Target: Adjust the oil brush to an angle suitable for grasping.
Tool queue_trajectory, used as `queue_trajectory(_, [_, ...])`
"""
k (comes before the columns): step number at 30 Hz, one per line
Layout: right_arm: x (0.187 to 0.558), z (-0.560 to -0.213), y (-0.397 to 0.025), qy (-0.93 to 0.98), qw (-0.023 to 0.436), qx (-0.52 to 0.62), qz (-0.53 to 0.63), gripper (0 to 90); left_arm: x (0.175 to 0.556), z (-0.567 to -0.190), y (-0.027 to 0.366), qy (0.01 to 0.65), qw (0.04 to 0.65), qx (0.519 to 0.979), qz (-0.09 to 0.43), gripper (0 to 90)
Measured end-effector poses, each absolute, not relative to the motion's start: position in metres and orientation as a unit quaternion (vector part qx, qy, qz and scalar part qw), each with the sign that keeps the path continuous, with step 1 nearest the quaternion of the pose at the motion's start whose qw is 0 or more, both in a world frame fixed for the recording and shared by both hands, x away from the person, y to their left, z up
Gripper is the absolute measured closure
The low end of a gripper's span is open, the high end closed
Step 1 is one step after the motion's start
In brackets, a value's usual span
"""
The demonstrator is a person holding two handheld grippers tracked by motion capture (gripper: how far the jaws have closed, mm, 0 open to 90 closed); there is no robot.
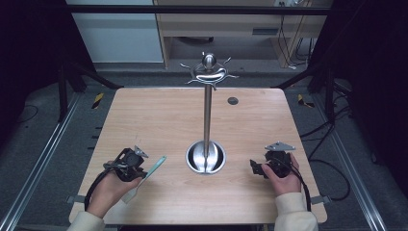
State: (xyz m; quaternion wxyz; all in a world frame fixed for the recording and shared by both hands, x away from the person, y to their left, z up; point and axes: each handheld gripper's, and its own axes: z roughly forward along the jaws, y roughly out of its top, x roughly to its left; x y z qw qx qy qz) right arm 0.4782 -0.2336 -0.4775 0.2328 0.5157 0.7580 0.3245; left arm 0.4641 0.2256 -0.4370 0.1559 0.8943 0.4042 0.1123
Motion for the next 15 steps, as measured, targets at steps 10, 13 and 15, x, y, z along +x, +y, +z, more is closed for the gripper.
queue_trajectory(10, [0.478,-0.477,-0.234,0.758,0.233,0.515,0.324,8.1,0.473,-0.451,0.225,0.406,0.118,0.902,0.083,70.3])
queue_trajectory(13, [0.478,-0.477,-0.233,0.758,0.234,0.515,0.324,8.1,0.474,-0.453,0.224,0.403,0.111,0.905,0.078,70.5])
queue_trajectory(15, [0.478,-0.477,-0.234,0.757,0.235,0.515,0.325,8.1,0.475,-0.455,0.224,0.403,0.105,0.906,0.075,70.7])
